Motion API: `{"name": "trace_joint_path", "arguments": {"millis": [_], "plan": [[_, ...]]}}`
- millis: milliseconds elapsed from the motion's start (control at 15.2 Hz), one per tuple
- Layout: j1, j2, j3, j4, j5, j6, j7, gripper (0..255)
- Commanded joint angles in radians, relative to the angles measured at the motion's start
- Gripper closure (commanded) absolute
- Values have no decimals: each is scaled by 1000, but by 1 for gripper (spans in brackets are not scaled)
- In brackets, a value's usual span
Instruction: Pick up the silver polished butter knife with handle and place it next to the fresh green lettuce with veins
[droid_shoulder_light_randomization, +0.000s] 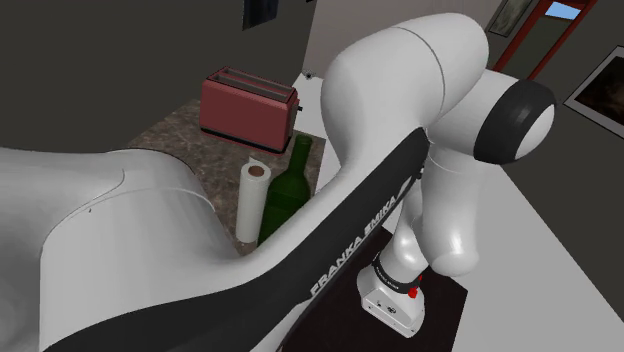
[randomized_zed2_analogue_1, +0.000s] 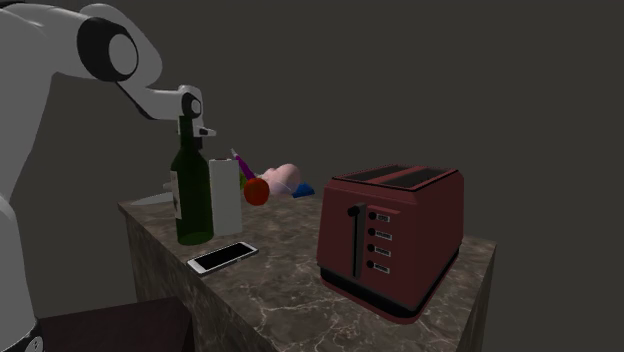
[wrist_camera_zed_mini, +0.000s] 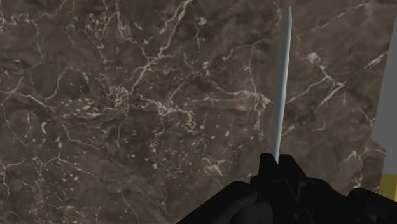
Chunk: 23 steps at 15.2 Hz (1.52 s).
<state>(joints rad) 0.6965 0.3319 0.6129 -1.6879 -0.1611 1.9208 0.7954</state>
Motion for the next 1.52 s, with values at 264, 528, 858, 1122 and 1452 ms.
{"name": "trace_joint_path", "arguments": {"millis": [264,528,858,1122,1452], "plan": [[5,27,-8,-48,-19,71,11,255],[9,48,-15,-76,-33,116,19,255],[11,57,-18,-86,-40,135,23,255],[11,57,-18,-86,-40,135,23,255],[11,57,-18,-86,-40,135,23,0]]}}
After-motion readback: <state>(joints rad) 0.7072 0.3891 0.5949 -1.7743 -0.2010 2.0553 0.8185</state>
